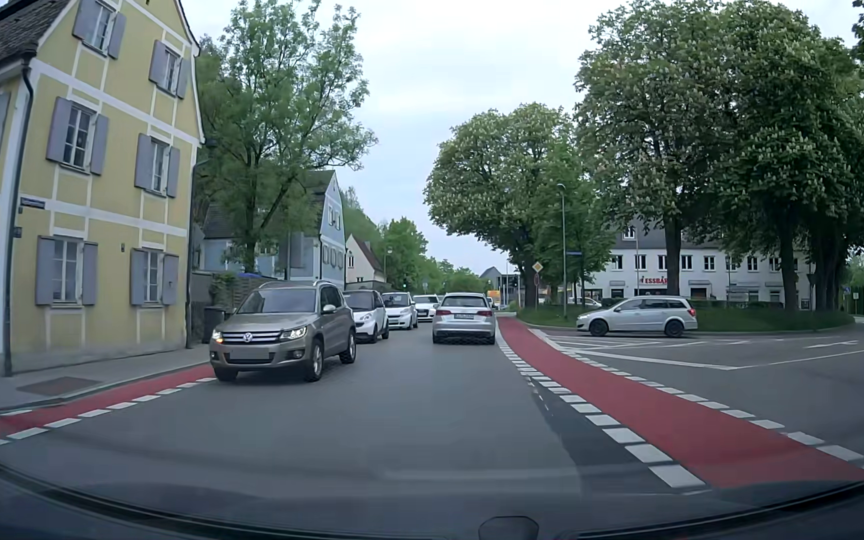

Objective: Follow the waypoints while adhering to traffic rules and regulations

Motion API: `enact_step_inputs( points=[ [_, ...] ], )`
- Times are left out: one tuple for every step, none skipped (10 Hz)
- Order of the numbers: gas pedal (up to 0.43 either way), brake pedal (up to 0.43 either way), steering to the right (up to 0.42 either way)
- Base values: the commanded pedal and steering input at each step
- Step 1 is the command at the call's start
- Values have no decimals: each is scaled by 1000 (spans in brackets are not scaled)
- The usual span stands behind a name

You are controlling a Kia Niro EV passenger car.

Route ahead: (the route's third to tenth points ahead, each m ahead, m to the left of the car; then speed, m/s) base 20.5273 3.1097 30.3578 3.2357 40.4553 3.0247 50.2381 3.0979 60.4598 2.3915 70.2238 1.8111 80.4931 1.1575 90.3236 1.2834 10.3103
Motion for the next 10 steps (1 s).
enact_step_inputs(
  points=[
    [0, 0, -4],
    [0, 0, -3],
    [0, 0, 0],
    [0, 0, 0],
    [20, 0, 2],
    [20, 0, 2],
    [20, 0, 1],
    [20, 0, 1],
    [20, 0, 2],
    [20, 0, 2]
  ],
)
